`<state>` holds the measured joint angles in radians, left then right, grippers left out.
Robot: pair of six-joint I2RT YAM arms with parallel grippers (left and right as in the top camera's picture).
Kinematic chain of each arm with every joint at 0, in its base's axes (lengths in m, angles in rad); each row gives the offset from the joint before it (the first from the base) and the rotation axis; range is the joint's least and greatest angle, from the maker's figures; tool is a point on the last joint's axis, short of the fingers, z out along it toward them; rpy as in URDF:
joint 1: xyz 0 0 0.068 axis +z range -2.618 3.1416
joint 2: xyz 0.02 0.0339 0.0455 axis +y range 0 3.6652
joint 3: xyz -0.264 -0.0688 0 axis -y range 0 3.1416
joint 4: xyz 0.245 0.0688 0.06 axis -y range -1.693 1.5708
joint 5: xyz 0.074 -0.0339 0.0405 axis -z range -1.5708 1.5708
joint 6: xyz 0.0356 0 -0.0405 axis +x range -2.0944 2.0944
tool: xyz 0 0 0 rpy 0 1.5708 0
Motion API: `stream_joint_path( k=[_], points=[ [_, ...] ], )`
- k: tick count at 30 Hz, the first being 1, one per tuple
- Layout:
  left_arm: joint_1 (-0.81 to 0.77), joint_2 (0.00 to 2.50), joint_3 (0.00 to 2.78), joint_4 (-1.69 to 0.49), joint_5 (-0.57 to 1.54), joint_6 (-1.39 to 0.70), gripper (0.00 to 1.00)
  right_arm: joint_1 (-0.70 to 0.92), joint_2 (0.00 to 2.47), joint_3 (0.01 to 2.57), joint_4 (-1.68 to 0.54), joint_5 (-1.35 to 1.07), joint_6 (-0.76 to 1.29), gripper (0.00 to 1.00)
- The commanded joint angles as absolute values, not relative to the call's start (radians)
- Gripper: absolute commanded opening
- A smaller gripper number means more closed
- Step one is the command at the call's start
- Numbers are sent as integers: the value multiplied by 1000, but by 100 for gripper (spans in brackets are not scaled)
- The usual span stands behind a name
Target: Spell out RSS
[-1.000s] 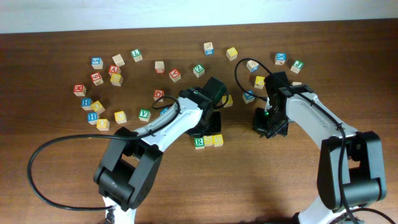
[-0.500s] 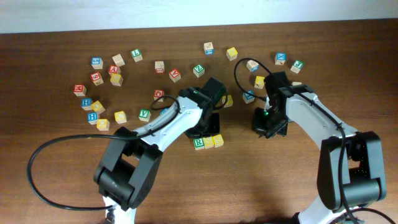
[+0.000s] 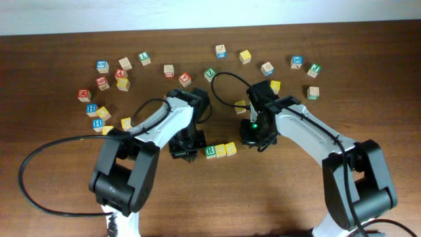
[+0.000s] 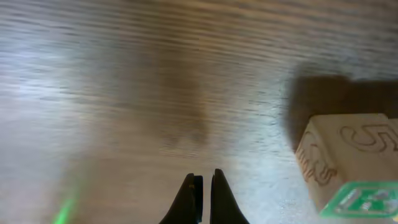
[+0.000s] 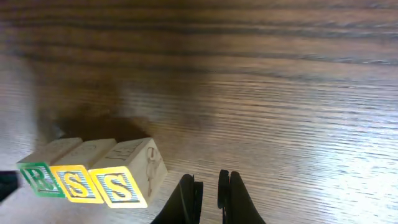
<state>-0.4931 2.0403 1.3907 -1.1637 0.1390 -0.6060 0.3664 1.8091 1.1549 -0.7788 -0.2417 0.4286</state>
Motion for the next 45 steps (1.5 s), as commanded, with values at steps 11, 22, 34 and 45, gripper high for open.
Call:
stream_joint_path(
  k=[11,22,34,45],
  points=[
    [-515,2037,1361,-994,207,-603,0,393,1854,1168,-751,-258,492,6],
    [-515,2037,1361,-957,218,-601,0,432,1855,1155,-748,-285,507,5],
    [-515,2037,1361,-925,214,-548,0,432,1855,1143,-767,-333,518,4],
    [-514,2037,1361,-952,214,-548,0,433,1855,1143,-758,-342,518,4]
  ],
)
